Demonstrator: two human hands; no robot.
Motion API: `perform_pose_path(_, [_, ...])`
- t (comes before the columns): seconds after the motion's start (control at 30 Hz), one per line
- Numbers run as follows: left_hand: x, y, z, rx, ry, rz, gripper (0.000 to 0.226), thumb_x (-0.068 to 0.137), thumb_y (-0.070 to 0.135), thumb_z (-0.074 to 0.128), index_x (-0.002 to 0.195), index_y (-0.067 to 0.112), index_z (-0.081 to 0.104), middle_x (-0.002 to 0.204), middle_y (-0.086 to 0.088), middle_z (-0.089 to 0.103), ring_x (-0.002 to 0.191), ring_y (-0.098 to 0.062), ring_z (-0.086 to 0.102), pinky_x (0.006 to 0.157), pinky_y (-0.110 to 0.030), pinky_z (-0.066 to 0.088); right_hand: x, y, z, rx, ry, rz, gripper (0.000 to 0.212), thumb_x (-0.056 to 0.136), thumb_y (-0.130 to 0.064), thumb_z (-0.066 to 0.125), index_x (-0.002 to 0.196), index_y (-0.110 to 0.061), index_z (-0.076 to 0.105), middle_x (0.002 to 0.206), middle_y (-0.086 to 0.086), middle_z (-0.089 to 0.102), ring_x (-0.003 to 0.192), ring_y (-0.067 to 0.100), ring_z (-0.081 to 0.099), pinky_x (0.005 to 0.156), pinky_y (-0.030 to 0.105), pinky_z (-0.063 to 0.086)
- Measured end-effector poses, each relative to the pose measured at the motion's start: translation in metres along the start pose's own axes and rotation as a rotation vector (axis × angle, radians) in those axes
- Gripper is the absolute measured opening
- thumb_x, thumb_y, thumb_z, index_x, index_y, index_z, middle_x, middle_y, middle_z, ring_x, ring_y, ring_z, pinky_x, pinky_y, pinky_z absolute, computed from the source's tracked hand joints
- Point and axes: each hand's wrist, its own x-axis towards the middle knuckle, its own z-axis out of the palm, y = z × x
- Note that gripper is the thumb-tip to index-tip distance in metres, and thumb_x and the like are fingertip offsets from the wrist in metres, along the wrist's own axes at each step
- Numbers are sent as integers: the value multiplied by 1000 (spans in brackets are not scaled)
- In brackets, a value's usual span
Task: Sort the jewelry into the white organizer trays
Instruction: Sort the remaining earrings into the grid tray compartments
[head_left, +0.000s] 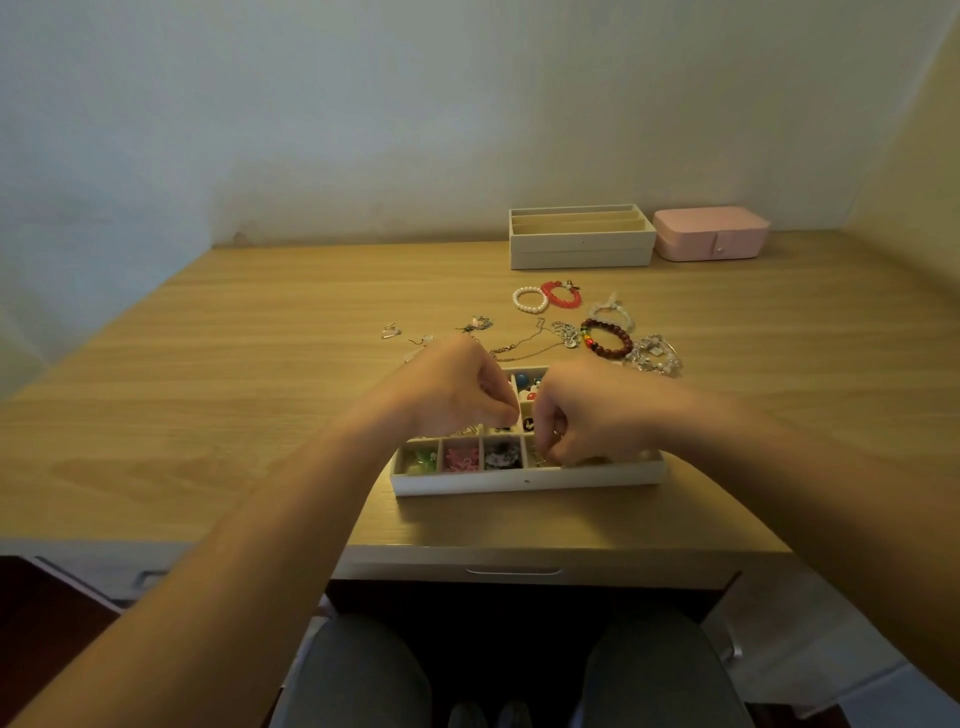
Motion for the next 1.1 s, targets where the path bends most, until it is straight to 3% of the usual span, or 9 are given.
perform_pose_path(0.1, [-2, 0, 1, 5, -50, 14, 27, 78, 10, 74, 66, 35, 74, 58, 13, 61, 60, -5, 49, 55, -19, 39, 0, 2, -3, 39, 9, 12, 5, 82, -17, 81, 84, -22, 79, 73, -11, 70, 68, 7, 65, 55, 15, 48])
perform_pose_path(0.2, [-4, 0, 2, -12, -84, 27, 24, 81, 10, 71, 69, 30, 75, 69, -4, 66, 64, -13, 48, 60, -31, 42, -6, 5, -12, 100, -12, 3, 8, 88, -15, 76, 92, -21, 80, 56, -24, 60, 62, -9, 58, 51, 10, 40])
perform_pose_path(0.5, [-1, -8, 0, -88, -53, -6, 19, 83, 12, 70, 72, 27, 73, 53, 16, 54, 52, -2, 44, 54, -22, 37, -9, 8, -11, 154, -52, -38, 17, 93, -13, 68, 100, -21, 81, 64, -22, 58, 60, -14, 54, 53, 8, 41])
perform_pose_path(0.67, [3, -33, -19, -142, 151, -131, 18, 85, 11, 68, 75, 24, 75, 52, 23, 55, 59, -1, 47, 54, -22, 35, 7, 17, -21, 310, 142, -35, 15, 92, -18, 68, 90, -29, 79, 75, 5, 69, 60, 6, 49, 55, 22, 43])
perform_pose_path(0.8, [14, -69, -25, -144, 386, -312, 16, 87, 11, 65, 82, 24, 74, 78, 8, 64, 72, -7, 56, 59, -23, 41, 34, 17, -23, 399, 233, 3, 15, 96, -18, 66, 91, -28, 76, 62, -15, 61, 55, 2, 49, 47, 11, 38])
perform_pose_path(0.87, [21, -88, -24, -121, 449, -387, 14, 87, 13, 66, 85, 25, 71, 79, 6, 64, 75, -12, 59, 60, -25, 41, 52, 17, -21, 427, 288, 34, 16, 97, -17, 64, 92, -26, 76, 77, -17, 64, 66, 6, 58, 54, 15, 48])
perform_pose_path(0.93, [27, -102, -22, -91, 448, -430, 13, 87, 14, 66, 89, 26, 69, 85, 6, 64, 81, -14, 61, 65, -26, 42, 74, 19, -19, 443, 333, 65, 18, 98, -18, 61, 92, -30, 74, 101, -12, 67, 87, 13, 64, 77, 28, 58])
perform_pose_path(1.0, [35, -113, -20, -56, 429, -449, 14, 90, 14, 65, 92, 28, 67, 95, 5, 65, 87, -14, 60, 75, -27, 47, 92, 21, -19, 446, 352, 99, 21, 100, -19, 57, 94, -32, 73, 110, -11, 66, 101, 10, 60, 91, 32, 52])
perform_pose_path(1.1, [45, -120, -19, -22, 429, -452, 8, 90, 24, 71, 96, 29, 68, 102, 5, 67, 96, -14, 61, 90, -33, 51, 114, 21, -23, 471, 341, 125, 23, 103, -18, 53, 104, -27, 74, 110, -10, 62, 104, 9, 55, 90, 29, 46])
